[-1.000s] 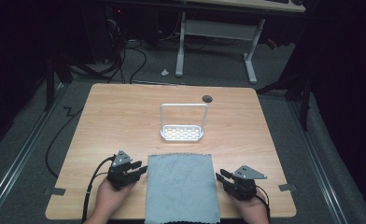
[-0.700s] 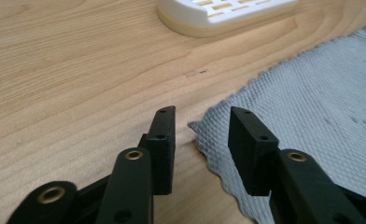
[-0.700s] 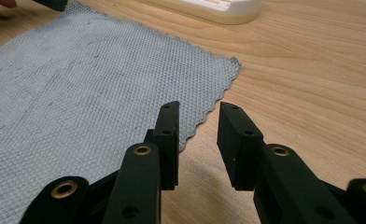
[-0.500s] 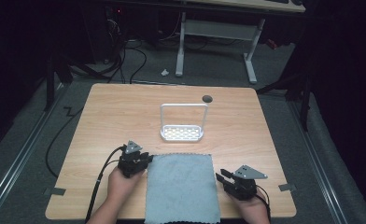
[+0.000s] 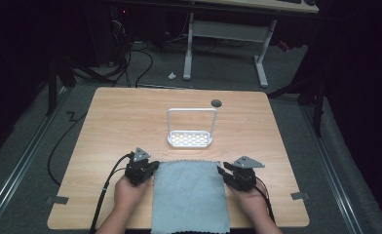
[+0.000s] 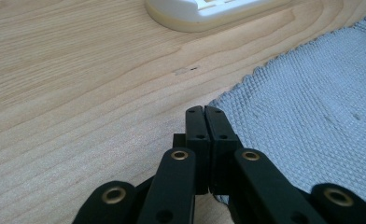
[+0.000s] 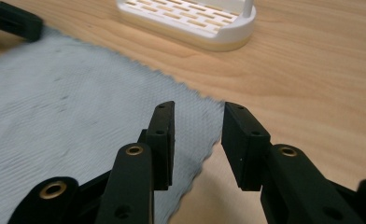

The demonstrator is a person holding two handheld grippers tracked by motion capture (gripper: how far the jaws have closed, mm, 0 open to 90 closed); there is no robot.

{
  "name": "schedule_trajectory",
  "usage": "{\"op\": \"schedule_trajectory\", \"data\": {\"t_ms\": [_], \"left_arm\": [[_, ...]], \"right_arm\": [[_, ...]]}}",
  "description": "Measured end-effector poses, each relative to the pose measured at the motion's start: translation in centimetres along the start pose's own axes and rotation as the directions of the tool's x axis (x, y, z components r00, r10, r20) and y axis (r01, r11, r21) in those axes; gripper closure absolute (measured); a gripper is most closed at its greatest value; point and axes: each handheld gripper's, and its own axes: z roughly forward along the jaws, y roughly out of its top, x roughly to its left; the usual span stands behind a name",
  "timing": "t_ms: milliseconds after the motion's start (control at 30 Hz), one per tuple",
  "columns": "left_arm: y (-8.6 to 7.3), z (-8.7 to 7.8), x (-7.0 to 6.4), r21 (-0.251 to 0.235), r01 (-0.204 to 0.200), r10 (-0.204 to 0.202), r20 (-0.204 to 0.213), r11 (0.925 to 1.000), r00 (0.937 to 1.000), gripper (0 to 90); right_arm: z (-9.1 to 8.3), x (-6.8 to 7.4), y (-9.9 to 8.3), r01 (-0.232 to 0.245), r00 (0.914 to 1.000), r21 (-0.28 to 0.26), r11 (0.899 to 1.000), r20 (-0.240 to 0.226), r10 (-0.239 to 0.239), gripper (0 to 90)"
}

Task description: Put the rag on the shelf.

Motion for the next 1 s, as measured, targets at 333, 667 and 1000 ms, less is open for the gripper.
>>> {"op": "schedule_trajectory", "data": {"t_ms": [333,667,1000], "left_arm": [[0.0,0.0,0.2,0.003,0.008,-0.008,0.016,1.0,0.9998,88.8],[0.0,-0.1,0.3,0.003,0.021,-0.021,0.031,0.9998,0.9993,88.9],[-0.4,-0.9,0.1,-0.076,0.012,-0.008,0.047,0.997,0.9989,89.4]], "right_arm": [[3.1,-0.9,0.8,-0.03,0.9995,0.088,0.996,0.015,0.029,65.1],[3.1,-0.1,0.5,0.027,0.9994,0.076,0.997,0.018,-0.028,83.7],[1.5,0.2,0.2,0.047,0.9988,0.0,0.999,0.012,-0.047,89.2]]}}
